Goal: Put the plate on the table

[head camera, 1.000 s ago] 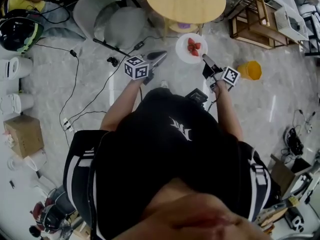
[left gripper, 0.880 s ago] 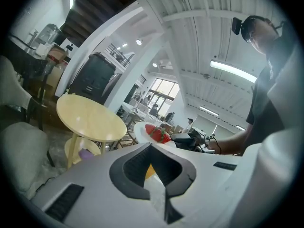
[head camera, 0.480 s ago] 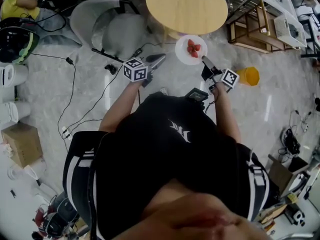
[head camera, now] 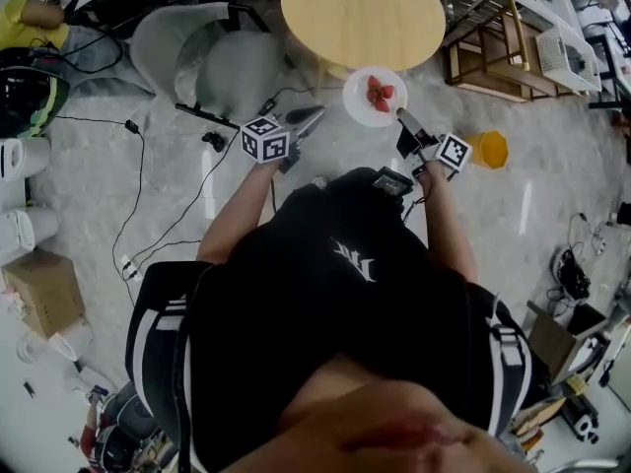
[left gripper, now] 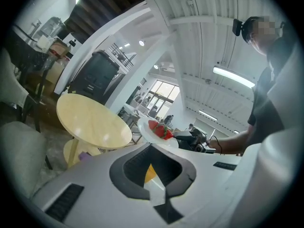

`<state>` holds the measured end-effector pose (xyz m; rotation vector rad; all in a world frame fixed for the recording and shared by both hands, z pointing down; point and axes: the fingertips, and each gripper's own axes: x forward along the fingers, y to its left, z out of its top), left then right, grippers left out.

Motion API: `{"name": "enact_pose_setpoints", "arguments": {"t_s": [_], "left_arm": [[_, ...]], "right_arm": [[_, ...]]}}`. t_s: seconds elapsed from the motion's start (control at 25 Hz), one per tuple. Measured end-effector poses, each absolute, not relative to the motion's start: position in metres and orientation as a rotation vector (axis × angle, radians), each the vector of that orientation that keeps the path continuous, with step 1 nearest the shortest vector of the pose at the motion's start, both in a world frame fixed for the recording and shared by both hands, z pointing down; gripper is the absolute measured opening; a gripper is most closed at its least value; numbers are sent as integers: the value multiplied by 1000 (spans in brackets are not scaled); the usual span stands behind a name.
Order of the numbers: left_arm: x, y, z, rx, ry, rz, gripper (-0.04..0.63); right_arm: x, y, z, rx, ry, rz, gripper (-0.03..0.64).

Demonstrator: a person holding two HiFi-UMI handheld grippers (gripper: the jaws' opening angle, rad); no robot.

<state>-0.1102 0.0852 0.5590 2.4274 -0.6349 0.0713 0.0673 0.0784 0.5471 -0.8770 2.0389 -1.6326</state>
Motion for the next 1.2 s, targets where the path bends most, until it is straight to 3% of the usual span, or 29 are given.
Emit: {"name": "enact_pose_setpoints", "arguments": {"t_s": [0.36, 1.2], "left_arm": [[-102, 58, 567, 2395, -665, 84, 2], [-37, -118, 553, 2377, -765, 98, 2]], "right_arm": [[80, 40, 551, -841, 2006, -1646, 14], [129, -138, 555, -723, 2051, -1715, 14]]}}
